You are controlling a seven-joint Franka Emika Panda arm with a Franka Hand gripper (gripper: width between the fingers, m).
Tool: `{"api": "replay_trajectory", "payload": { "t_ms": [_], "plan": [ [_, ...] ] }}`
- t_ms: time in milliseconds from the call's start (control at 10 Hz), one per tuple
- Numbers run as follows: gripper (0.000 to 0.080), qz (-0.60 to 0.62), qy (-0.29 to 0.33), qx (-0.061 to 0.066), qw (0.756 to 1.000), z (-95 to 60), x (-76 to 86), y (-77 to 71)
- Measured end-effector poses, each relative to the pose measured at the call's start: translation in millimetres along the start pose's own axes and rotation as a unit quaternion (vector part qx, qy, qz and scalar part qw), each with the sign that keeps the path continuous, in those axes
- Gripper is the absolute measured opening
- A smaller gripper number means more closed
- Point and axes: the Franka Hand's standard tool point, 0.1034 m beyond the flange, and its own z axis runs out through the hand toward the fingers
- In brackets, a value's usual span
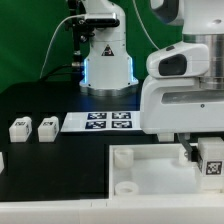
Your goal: Assemble one leg
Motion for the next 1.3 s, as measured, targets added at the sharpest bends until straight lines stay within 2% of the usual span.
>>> {"api": "replay_trajectory", "payload": {
  "t_ms": [100,200,300,400,600,800,900,1000,1300],
  "plan": [
    [0.037,0.02,0.0,0.0,1.0,0.1,-0.4,-1.1],
    [0.037,0.073,-0.002,-0.002,0.997,0.8,-0.8,3.7],
    [0.0299,0.12,-0.004,0.0,0.993,1.4,-1.0,4.2],
    [0.0299,0.175,-0.004,0.003,0.985,1.2,-0.5,4.9],
    [0.0299,0.331,-0.013,0.024,0.943,-0.4,2.5,7.7],
    [0.0299,0.489,-0.016,0.042,0.871,3.9,1.5,8.7],
    [0.0299,0.584,-0.024,0.05,0.81,4.6,0.0,2.9],
    [0.0298,0.623,-0.03,0.056,0.779,4.5,0.1,0.8],
    [0.0298,0.624,-0.028,0.057,0.779,4.8,0.0,0.3]
  ]
}}
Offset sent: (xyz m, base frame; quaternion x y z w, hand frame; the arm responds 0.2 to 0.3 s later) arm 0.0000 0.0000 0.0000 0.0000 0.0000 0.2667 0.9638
